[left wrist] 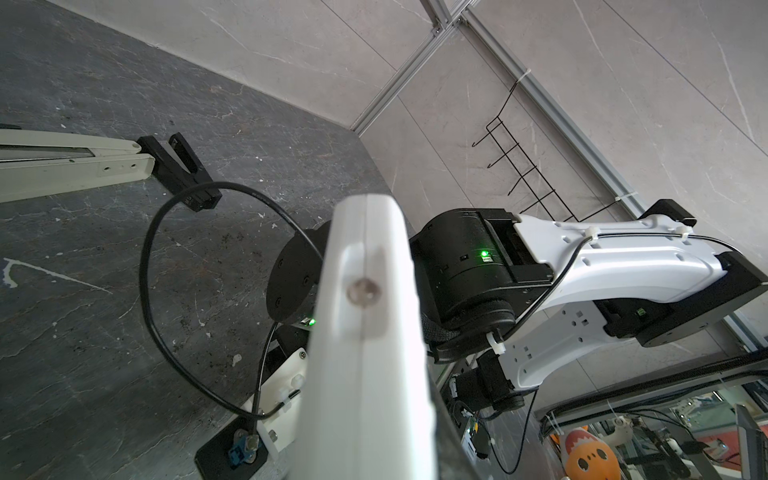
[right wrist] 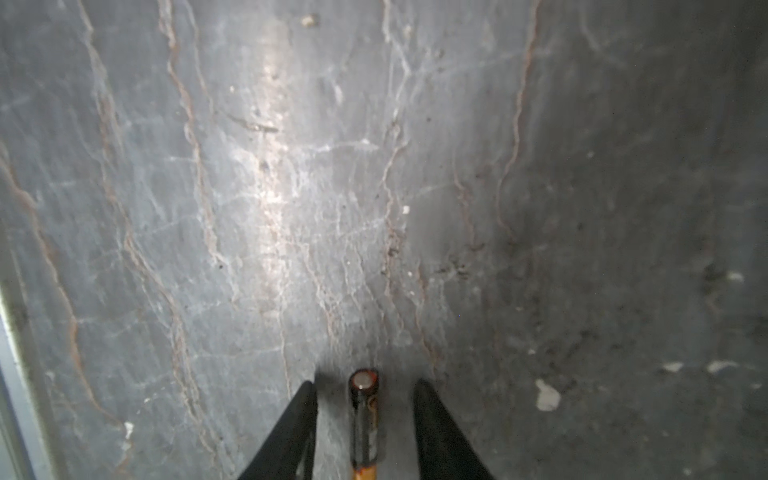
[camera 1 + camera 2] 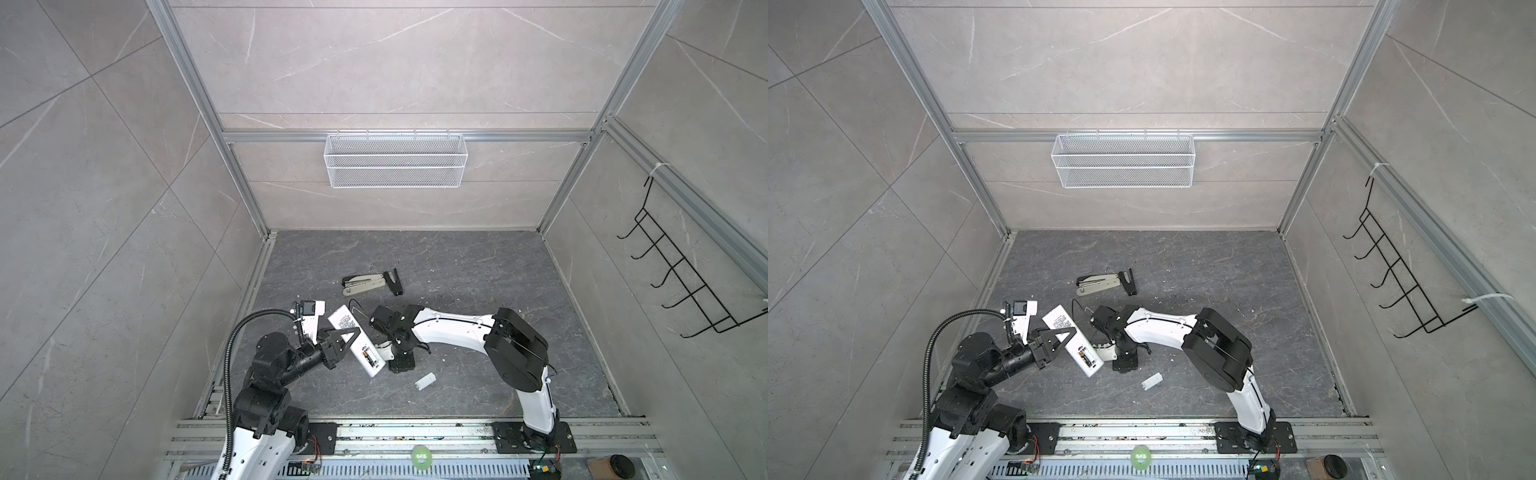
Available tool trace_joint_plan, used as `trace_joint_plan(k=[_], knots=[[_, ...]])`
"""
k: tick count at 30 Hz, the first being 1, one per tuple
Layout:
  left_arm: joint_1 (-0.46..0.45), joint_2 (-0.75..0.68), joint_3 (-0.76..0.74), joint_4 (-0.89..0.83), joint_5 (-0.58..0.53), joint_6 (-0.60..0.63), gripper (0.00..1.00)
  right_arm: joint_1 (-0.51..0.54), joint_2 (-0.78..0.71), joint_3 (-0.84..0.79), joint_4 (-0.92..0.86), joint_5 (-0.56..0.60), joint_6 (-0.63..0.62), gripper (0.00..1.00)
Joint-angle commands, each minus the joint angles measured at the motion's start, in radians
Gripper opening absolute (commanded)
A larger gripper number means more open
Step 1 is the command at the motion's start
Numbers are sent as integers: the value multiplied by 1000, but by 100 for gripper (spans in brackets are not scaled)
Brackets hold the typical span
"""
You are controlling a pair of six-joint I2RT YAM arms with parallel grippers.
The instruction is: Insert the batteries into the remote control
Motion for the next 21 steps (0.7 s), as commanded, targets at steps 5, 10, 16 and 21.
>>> trace_joint_plan(k=[5, 10, 16, 21], knots=[[6, -10, 28, 31, -3, 19, 0, -5, -217, -116, 157, -19, 232, 71], [5, -34, 22, -23, -82, 28, 0, -2, -321, -117, 127, 111, 690, 81], [5, -50, 36, -52, -140, 56, 0, 7, -428, -176, 134, 102, 1310, 88], [4, -120, 51, -72, -167, 71, 0, 60, -388, -98, 10, 158, 1622, 88]])
